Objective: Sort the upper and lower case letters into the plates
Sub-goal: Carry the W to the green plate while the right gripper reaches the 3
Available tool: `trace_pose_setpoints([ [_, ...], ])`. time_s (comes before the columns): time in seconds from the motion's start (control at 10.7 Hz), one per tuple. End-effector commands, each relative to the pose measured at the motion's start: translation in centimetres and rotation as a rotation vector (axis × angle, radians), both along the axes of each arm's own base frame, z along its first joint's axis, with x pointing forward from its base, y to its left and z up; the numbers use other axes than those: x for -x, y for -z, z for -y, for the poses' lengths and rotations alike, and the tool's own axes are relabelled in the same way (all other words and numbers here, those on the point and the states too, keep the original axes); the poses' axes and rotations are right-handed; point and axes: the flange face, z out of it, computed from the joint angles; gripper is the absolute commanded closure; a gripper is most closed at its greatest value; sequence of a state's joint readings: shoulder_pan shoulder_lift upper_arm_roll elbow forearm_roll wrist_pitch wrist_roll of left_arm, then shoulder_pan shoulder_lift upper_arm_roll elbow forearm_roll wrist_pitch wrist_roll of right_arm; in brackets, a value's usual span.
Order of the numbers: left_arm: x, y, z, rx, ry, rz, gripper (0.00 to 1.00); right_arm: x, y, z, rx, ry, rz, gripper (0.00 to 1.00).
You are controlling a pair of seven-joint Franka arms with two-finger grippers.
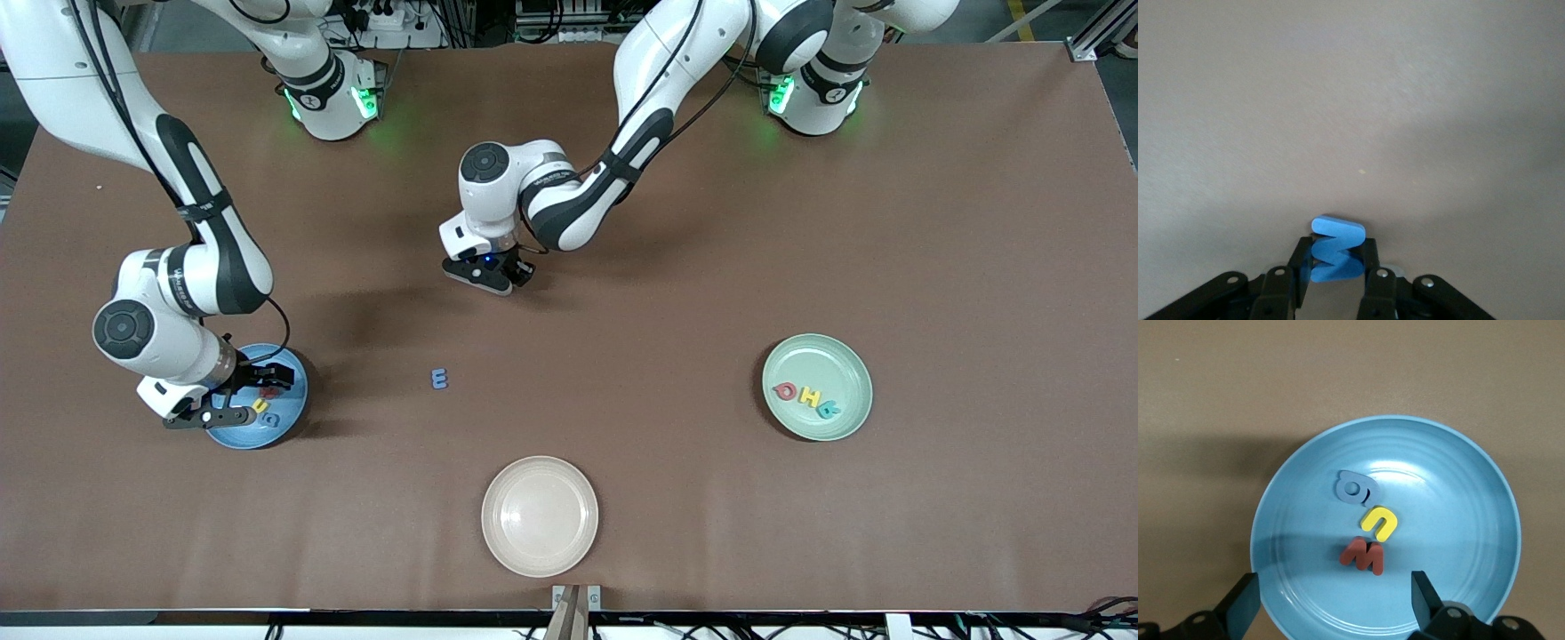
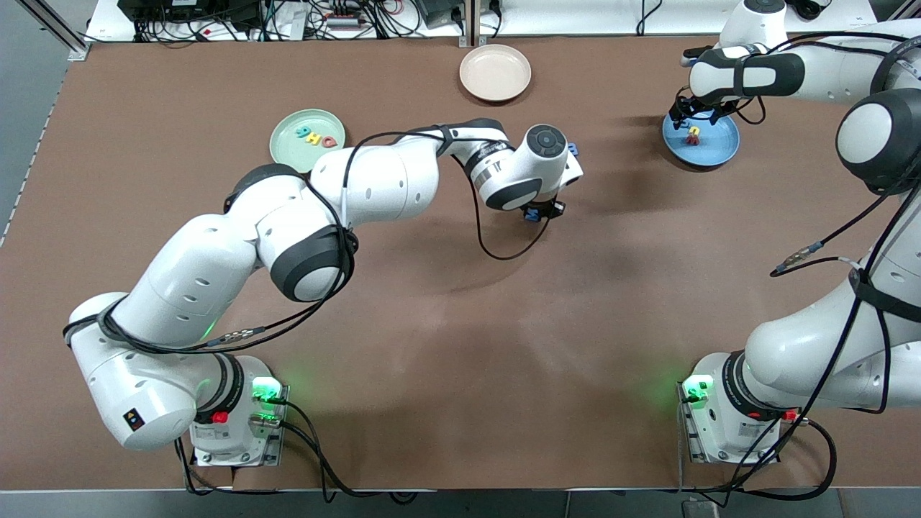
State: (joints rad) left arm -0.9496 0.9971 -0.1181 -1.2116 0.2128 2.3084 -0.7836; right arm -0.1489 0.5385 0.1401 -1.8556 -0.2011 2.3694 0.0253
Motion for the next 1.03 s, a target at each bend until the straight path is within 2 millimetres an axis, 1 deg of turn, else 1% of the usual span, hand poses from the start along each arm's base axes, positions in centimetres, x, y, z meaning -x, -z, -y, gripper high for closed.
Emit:
trace_pose_setpoints([
  [0.0, -3.2, -5.7, -2.1, -0.049, -0.024, 0.016, 1.00, -0.5, -0.6, -3.6, -0.010, -0.043, 0.005, 0.00],
  [0.09, -7.0, -8.4, -5.1, -0.056, -0.070, 0.003, 1.00, -0.9, -1.0, -6.5, -0.010, -0.085, 0.017, 0.00],
  [0.19, -9.7, -11.2, -7.9, -0.075, -0.095, -0.015, 1.00, -1.3, -1.2, -8.4, -0.014, -0.088, 0.029, 0.00],
  [0.28, -12.6, -13.1, -11.1, -0.091, -0.146, -0.021, 1.00, -1.5, -1.1, -10.9, -0.017, -0.091, 0.034, 0.00],
  [0.37, -15.4, -14.2, -14.6, -0.109, -0.196, -0.033, 1.00, -1.3, -0.9, -13.9, -0.020, -0.116, 0.038, 0.00],
  [0.47, -17.9, -15.1, -18.3, -0.139, -0.205, -0.054, 1.00, -1.3, -0.4, -16.0, -0.023, -0.130, 0.038, 0.00],
  [0.56, -20.6, -15.8, -23.3, -0.167, -0.191, -0.080, 1.00, -1.4, 0.0, -18.5, -0.030, -0.154, 0.046, 0.00],
  [0.65, -22.9, -15.8, -28.9, -0.185, -0.164, -0.112, 1.00, -1.3, 0.2, -21.1, -0.054, -0.137, 0.052, 0.00],
  [0.75, -24.9, -14.9, -34.9, -0.173, -0.139, -0.170, 1.00, -1.3, 0.4, -22.5, -0.079, -0.100, 0.051, 0.00],
  [0.84, -26.7, -13.6, -40.5, -0.167, -0.148, -0.207, 1.00, -1.0, 0.9, -23.9, -0.084, -0.088, 0.044, 0.00],
  [0.93, -27.7, -12.3, -44.4, -0.164, -0.165, -0.234, 1.00, -0.6, 1.9, -24.7, -0.087, -0.083, 0.041, 0.00],
])
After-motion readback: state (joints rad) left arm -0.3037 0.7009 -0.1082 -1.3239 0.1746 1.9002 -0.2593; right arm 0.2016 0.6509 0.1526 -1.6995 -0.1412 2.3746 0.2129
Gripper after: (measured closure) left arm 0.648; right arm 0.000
